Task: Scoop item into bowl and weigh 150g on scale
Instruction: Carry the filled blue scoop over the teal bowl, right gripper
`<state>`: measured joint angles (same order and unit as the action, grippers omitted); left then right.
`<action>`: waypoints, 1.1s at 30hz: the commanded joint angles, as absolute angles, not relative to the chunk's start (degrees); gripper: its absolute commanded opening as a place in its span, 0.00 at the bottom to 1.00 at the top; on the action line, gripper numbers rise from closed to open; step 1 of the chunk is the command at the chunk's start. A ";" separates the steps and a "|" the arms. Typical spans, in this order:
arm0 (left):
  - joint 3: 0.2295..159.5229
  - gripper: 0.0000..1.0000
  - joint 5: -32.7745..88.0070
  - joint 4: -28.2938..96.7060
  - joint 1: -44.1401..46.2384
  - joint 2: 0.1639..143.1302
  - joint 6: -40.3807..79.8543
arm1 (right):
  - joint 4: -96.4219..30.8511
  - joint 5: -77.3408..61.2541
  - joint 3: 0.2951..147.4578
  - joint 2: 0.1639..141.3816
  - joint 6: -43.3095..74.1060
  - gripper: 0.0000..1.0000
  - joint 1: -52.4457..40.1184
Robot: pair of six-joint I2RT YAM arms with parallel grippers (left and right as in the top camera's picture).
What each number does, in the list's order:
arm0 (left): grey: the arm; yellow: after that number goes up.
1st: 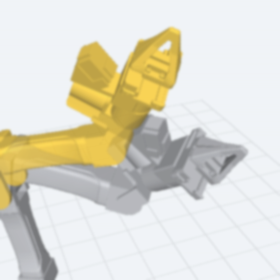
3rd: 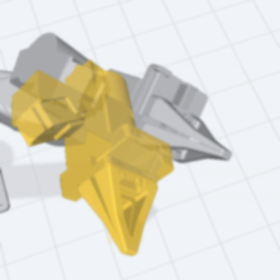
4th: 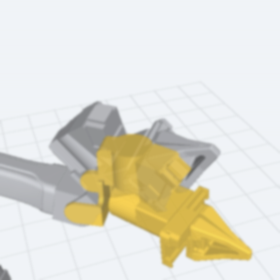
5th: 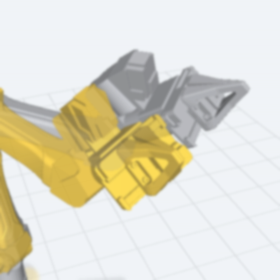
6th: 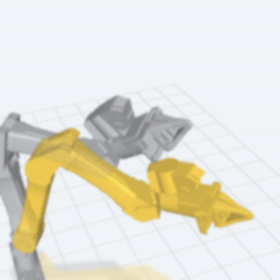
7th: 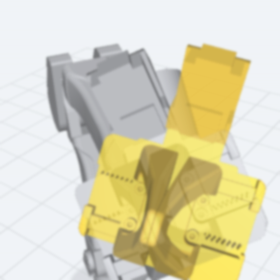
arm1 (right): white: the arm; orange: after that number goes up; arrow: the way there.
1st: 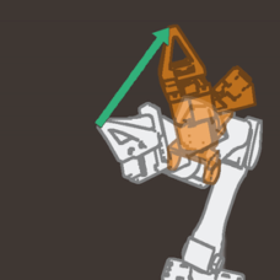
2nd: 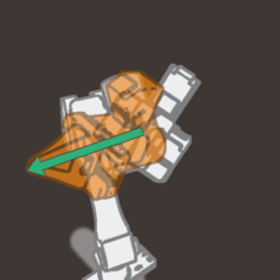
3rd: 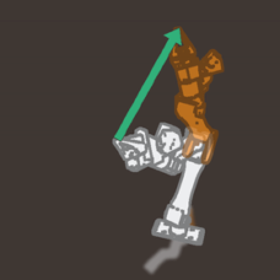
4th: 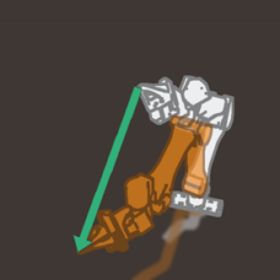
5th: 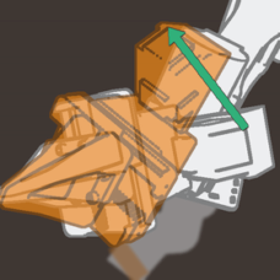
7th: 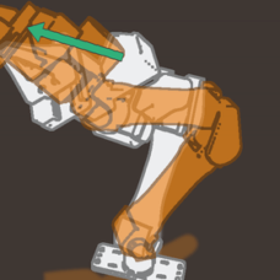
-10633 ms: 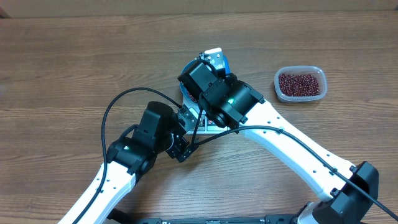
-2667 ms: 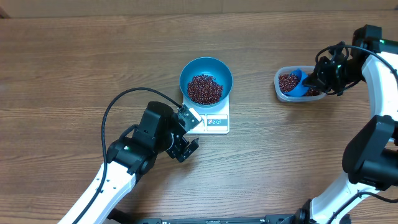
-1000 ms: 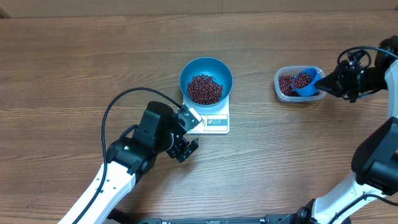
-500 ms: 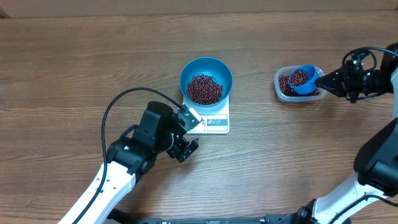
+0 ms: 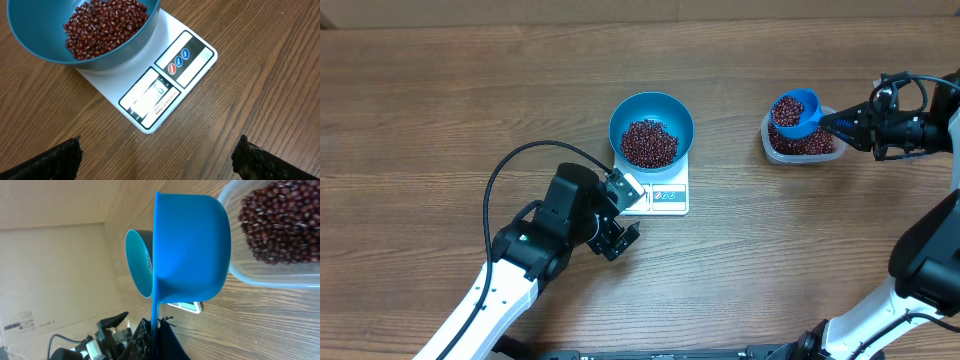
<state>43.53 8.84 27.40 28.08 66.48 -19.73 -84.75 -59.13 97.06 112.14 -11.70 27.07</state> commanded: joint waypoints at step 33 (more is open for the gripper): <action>43.18 0.99 9.72 27.20 27.77 65.89 -20.60 | -65.47 -52.40 101.75 102.21 8.64 0.04 -1.91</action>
